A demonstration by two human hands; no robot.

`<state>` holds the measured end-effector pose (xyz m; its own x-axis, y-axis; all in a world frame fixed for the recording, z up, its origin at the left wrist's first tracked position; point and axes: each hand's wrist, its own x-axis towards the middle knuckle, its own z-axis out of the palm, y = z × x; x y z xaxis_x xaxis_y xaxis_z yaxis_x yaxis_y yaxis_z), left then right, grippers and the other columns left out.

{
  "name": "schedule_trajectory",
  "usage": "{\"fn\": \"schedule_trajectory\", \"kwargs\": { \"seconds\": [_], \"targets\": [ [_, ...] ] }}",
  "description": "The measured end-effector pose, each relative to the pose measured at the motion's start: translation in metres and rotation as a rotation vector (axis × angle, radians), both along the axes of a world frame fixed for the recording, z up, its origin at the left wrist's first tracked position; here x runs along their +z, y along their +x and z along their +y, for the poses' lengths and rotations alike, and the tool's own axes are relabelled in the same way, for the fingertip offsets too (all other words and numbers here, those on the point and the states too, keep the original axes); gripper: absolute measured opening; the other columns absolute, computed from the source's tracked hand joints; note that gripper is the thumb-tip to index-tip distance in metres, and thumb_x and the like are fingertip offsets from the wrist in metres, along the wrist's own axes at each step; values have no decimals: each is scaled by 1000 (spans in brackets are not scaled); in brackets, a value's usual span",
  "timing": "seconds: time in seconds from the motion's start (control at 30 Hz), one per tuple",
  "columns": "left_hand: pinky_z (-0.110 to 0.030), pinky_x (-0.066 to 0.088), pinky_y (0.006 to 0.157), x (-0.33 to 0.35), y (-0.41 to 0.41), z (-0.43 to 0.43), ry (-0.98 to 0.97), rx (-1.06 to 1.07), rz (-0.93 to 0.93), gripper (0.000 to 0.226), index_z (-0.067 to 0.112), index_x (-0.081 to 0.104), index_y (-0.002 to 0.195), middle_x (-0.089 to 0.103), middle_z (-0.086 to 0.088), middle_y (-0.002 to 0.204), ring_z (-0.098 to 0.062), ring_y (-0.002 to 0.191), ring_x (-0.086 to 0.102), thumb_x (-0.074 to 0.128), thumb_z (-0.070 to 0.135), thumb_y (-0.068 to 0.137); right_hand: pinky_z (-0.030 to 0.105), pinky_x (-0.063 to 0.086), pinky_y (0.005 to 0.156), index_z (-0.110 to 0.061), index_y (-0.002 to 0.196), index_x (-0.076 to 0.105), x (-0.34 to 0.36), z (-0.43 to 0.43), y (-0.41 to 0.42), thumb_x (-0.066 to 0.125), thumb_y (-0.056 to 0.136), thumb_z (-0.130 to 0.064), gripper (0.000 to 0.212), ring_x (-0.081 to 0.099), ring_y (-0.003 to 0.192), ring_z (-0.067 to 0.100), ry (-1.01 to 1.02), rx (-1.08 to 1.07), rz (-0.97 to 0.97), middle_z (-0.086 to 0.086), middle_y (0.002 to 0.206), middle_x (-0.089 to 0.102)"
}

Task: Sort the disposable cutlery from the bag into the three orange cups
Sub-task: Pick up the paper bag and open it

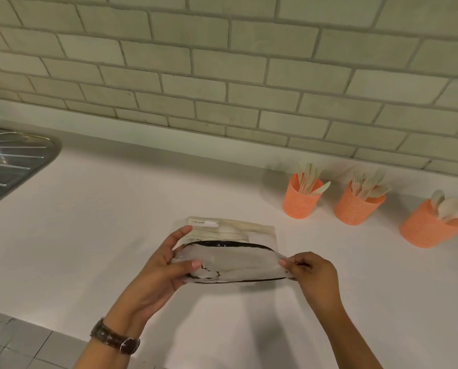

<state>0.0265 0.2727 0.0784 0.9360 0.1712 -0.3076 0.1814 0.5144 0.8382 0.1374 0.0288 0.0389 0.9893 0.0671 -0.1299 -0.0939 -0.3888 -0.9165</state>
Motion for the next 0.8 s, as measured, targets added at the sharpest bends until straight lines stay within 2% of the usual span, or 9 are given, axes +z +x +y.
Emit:
{"fn": "schedule_trajectory", "kwargs": {
  "seconds": [0.1, 0.2, 0.3, 0.37, 0.5, 0.6, 0.7, 0.73, 0.8],
  "targets": [
    [-27, 54, 66, -11, 1, 5, 432, 92, 99, 48, 29, 56, 107, 67, -6, 93, -19, 78, 65, 78, 6, 71, 36, 57, 67, -9, 70, 72, -1, 3, 2, 69, 83, -15, 15, 62, 65, 23, 17, 28, 51, 10, 70, 69],
    [-11, 45, 61, -32, 3, 14, 914, 254, 159, 13, 26, 61, 83, 66, -1, 81, -17, 73, 62, 69, 15, 82, 29, 60, 63, 0, 85, 70, 6, 7, 5, 64, 83, -7, 8, 65, 65, 22, 597, 46, 548, 15, 80, 69],
    [-10, 39, 66, -53, 1, 17, 1122, 316, 159, 19, 28, 63, 67, 60, 3, 84, -7, 79, 56, 68, 18, 82, 47, 58, 72, 4, 86, 72, 6, 14, 4, 88, 46, 5, 44, 73, 76, 30, 1028, 45, 873, 20, 91, 72],
    [-13, 41, 67, -62, 2, 18, 966, 340, 208, 20, 28, 64, 68, 64, -2, 86, -13, 79, 58, 65, 18, 85, 55, 54, 71, 7, 92, 70, 6, 19, 1, 85, 44, 8, 50, 72, 78, 35, 1098, 54, 939, 23, 95, 71],
    [-19, 54, 57, -51, 13, 19, 75, 304, 328, 15, 8, 66, 89, 71, -9, 83, -13, 71, 67, 53, 16, 92, 43, 53, 85, 0, 111, 67, -9, 23, 3, 46, 88, -5, 31, 70, 92, 35, 1059, 53, 987, 22, 103, 70],
    [-26, 55, 46, -37, 24, 29, -443, 339, 313, 19, -2, 60, 93, 71, -12, 73, -16, 59, 68, 45, 9, 95, 40, 53, 92, -7, 110, 69, -6, 17, 2, 54, 94, -28, 31, 66, 105, 27, 972, 246, 856, 15, 109, 71],
    [-42, 60, 68, -35, 29, 37, -625, 210, 236, 31, -1, 54, 116, 59, 5, 120, -13, 85, 44, 55, 8, 86, 25, 57, 69, -4, 102, 64, 11, 13, 4, 78, 71, -12, 34, 71, 84, 18, 630, 370, 548, 12, 100, 70],
    [-46, 57, 79, -34, 30, 38, -617, 149, 204, 37, 1, 53, 118, 53, 10, 127, -12, 87, 39, 59, 14, 84, 20, 54, 62, -4, 98, 62, 11, 13, 8, 77, 69, -2, 33, 69, 71, 14, 521, 333, 437, 9, 91, 67],
    [-47, 53, 83, -28, 29, 36, -502, 66, 152, 49, 3, 55, 122, 62, -3, 119, -20, 92, 56, 53, 38, 87, 17, 50, 54, -6, 93, 59, 11, 14, 15, 71, 72, 10, 30, 60, 56, 11, 306, 188, 231, 5, 78, 57]
  ]
}}
